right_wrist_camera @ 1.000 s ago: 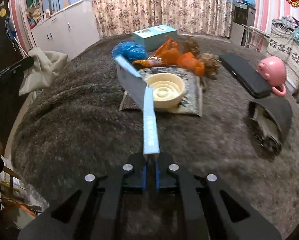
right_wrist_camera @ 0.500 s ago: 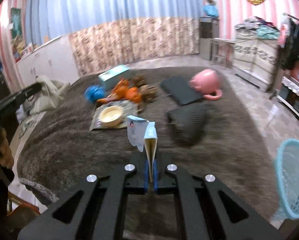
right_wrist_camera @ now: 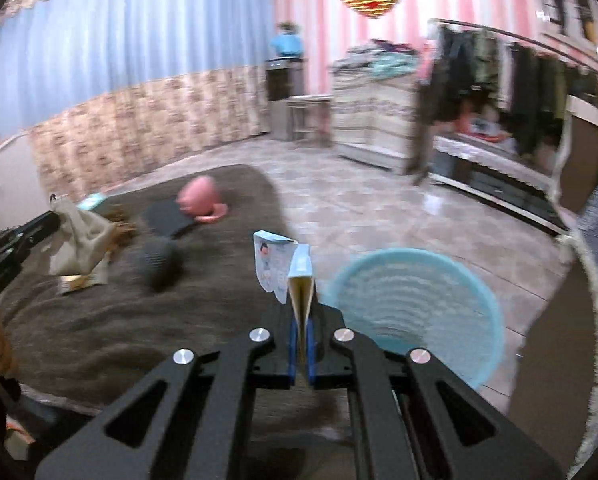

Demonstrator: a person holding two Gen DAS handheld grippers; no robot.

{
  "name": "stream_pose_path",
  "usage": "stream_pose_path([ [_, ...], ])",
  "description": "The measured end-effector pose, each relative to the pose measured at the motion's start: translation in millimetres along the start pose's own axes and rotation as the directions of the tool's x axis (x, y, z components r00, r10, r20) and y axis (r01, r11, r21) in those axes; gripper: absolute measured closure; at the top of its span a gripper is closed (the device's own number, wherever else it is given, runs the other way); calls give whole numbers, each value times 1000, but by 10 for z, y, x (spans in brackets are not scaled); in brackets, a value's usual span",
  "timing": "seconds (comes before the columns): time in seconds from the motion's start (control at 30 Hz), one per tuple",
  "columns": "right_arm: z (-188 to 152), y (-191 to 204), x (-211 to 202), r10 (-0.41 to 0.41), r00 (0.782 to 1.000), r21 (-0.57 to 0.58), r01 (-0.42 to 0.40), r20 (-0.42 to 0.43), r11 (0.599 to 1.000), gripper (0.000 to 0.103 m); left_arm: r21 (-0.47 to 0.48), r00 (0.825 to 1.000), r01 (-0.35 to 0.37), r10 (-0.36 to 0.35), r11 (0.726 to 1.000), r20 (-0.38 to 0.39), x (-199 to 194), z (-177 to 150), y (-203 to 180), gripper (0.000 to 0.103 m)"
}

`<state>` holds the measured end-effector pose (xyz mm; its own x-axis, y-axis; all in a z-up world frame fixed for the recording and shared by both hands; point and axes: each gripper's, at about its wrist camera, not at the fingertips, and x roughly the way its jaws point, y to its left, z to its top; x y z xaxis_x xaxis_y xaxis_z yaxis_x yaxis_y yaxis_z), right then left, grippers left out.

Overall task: Collect trash
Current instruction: 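Carry cloth and receipt over the blue basket and open both tools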

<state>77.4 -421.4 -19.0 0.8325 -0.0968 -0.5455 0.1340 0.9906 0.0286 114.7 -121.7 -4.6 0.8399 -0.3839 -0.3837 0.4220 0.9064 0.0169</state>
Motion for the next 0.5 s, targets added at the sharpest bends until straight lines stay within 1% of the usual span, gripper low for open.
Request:
stream_pose_path([
  [0.03, -13, -167, -1, -36, 999, 18, 36, -2, 999, 99, 4, 1000, 21, -21, 1000, 2, 67, 23, -115, 97],
  [0.13, -96, -526, 24, -93, 995, 74, 94, -19, 993, 99, 15, 996, 90, -90, 996, 1, 289, 59, -454, 97],
  [0.17, -120, -609, 38, -111, 993, 81, 113, -24, 990, 99, 21, 993, 117, -117, 993, -3, 392, 77, -592, 97],
  [0.23, -178, -760, 87, -147, 989, 86, 149, -36, 985, 99, 32, 989, 145, -145, 989, -12, 534, 68, -785, 97],
  [0.47, -341, -1206, 277, -182, 982, 158, 189, -59, 969, 99, 93, 975, 219, -214, 971, -64, 1222, 44, -1512, 97],
  [0.5, -356, -1243, 314, -188, 980, 160, 196, -63, 968, 99, 94, 973, 228, -222, 969, -67, 1258, 53, -1600, 97],
])
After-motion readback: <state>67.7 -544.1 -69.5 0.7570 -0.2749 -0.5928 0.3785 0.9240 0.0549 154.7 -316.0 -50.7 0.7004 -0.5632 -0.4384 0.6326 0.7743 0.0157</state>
